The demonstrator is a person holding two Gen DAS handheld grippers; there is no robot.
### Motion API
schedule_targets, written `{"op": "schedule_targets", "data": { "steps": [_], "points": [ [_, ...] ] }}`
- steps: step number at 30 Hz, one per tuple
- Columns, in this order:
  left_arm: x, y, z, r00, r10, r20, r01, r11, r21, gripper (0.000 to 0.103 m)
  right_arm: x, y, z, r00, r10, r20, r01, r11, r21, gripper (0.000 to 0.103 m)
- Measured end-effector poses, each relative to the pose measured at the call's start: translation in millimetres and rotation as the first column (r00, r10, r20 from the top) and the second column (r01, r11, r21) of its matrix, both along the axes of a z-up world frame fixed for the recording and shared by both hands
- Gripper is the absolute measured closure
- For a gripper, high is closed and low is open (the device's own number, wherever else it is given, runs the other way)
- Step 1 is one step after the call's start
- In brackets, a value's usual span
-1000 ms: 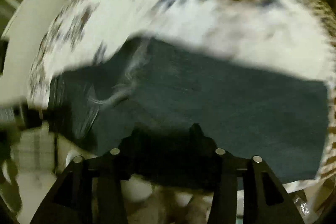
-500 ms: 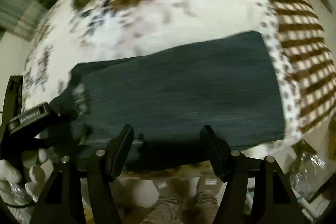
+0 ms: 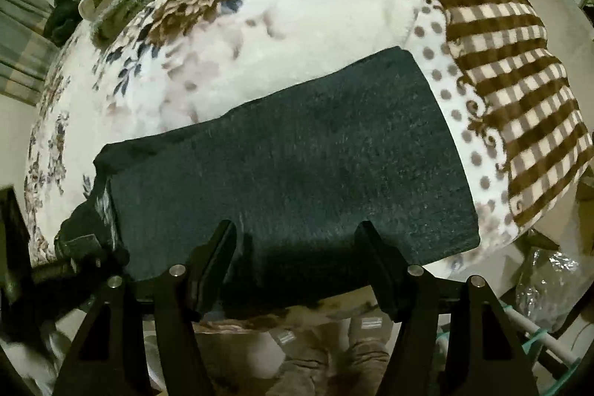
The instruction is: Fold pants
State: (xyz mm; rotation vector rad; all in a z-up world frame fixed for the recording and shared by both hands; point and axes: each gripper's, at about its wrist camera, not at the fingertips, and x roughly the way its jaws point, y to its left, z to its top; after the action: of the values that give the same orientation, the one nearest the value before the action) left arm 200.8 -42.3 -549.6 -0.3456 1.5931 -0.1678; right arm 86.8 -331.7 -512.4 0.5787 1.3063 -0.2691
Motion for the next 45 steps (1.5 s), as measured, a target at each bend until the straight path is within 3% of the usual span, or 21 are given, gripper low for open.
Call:
{"op": "schedule_targets", "data": {
  "steps": [5, 7, 12, 15, 18, 22, 28, 29, 30, 32, 35, 38, 42, 44, 45],
  "points": [
    [3, 4, -9, 0.999, -0.022, -0.031, 0.023, 0.999, 0.024, 0.091, -1, 4, -6, 0.999, 0.039, -0.036, -0.039, 0.999, 0.008, 0.034],
    [5, 2, -5, 0.999, -0.032, -0.021, 0.033, 0.997, 0.068, 0.087, 3, 9, -9, 0.996, 0.065, -0.059, -0.066, 0.998, -0.018, 0.034],
    [8, -15, 15, 0.983, -0.156, 0.091, 0.132, 0.964, 0.23, 0.05, 6, 25, -10, 0.988, 0.123, -0.09, -0.132, 0.986, -0.103, 0.013],
    [10, -20, 26, 0.973, -0.181, 0.141, 0.134, 0.947, 0.293, 0.041, 10, 35, -8, 0.986, 0.129, -0.107, -0.145, 0.976, -0.161, 0.01],
    [11, -21, 41, 0.962, -0.202, 0.185, 0.123, 0.922, 0.367, 0.039, 13, 44, 1, 0.987, 0.128, -0.099, -0.146, 0.967, -0.208, 0.007],
    [7, -11, 59, 0.956, -0.185, 0.227, 0.08, 0.912, 0.403, 0.039, 17, 58, 20, 0.988, 0.143, -0.064, -0.155, 0.954, -0.256, 0.007],
    [-2, 58, 72, 0.975, -0.058, 0.216, -0.017, 0.944, 0.328, 0.038, 28, 89, 41, 0.981, 0.191, -0.023, -0.19, 0.945, -0.267, 0.007],
    [-2, 70, 71, 0.978, -0.01, 0.207, -0.051, 0.956, 0.288, 0.031, 30, 97, 44, 0.98, 0.201, -0.015, -0.198, 0.945, -0.259, 0.007],
    [-6, 90, 68, 0.979, 0.074, 0.189, -0.112, 0.973, 0.202, 0.024, 30, 103, 45, 0.978, 0.207, -0.008, -0.202, 0.947, -0.25, 0.007],
    [-13, 122, 57, 0.965, 0.209, 0.159, -0.223, 0.972, 0.073, 0.022, 35, 116, 45, 0.976, 0.218, 0.006, -0.211, 0.953, -0.218, 0.007],
    [-34, 179, 30, 0.896, 0.435, 0.092, -0.432, 0.9, -0.047, 0.022, 41, 138, 41, 0.972, 0.237, 0.002, -0.233, 0.958, -0.165, 0.007],
    [-53, 229, -5, 0.788, 0.615, 0.041, -0.609, 0.787, -0.096, 0.022, 47, 159, 29, 0.966, 0.257, -0.016, -0.257, 0.959, -0.123, 0.007],
    [-68, 269, -41, 0.636, 0.772, -0.003, -0.76, 0.626, -0.173, 0.024, 54, 183, 14, 0.958, 0.284, -0.039, -0.286, 0.954, -0.089, 0.007],
    [-65, 276, -47, 0.613, 0.79, 0.007, -0.773, 0.602, -0.2, 0.024, 58, 192, 8, 0.954, 0.296, -0.045, -0.299, 0.951, -0.079, 0.007],
    [-61, 278, -51, 0.608, 0.794, 0.008, -0.771, 0.593, -0.231, 0.031, 60, 196, 5, 0.952, 0.303, -0.05, -0.306, 0.949, -0.076, 0.007]
  ]
}}
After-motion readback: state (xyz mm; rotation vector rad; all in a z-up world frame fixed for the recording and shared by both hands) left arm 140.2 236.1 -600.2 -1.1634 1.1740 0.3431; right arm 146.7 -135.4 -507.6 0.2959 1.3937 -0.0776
